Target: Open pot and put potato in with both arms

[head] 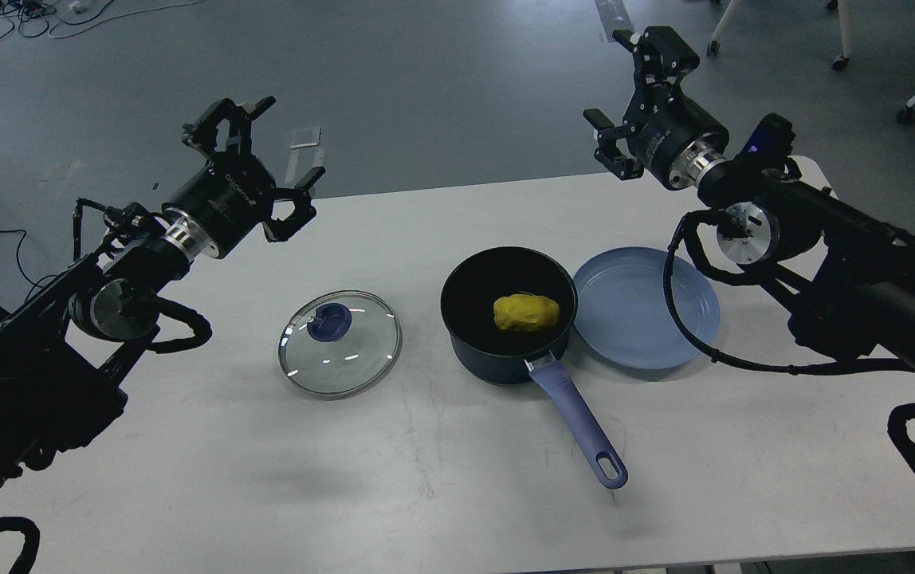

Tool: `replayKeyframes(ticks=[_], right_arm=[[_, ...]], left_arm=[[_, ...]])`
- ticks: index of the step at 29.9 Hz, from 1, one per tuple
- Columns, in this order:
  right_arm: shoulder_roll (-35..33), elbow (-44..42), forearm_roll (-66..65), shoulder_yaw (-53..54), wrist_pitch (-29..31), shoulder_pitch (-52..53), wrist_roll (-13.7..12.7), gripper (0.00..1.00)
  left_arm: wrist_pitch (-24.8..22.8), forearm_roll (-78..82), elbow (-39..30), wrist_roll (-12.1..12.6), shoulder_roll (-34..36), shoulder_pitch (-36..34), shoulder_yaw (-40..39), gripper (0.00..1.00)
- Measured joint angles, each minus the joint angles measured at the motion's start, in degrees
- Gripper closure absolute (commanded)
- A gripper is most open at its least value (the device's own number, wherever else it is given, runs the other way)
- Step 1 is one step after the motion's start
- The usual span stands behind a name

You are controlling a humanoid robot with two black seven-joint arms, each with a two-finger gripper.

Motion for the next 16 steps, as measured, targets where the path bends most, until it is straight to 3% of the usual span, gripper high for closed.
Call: replayKeyframes(ticks=[5, 12, 16], right_arm=[[1.1, 0.6, 0.1, 0.6, -0.1, -1.5, -0.6, 0.00], [1.1, 3.1, 2.7, 1.5, -0.4, -2.4, -4.6, 0.00], [1.2, 3.1, 3.2, 1.5, -0.3, -2.9, -5.1, 0.00]], left_arm=[[0.6, 0.0, 1.6, 0.3, -0.4, 0.4, -0.6, 0.02], [0.0, 0.0, 2.0, 0.5, 0.0, 1.4, -0.7, 0.02], [0.0, 0.0, 1.7, 0.3, 0.0, 1.6, -0.7, 0.02]])
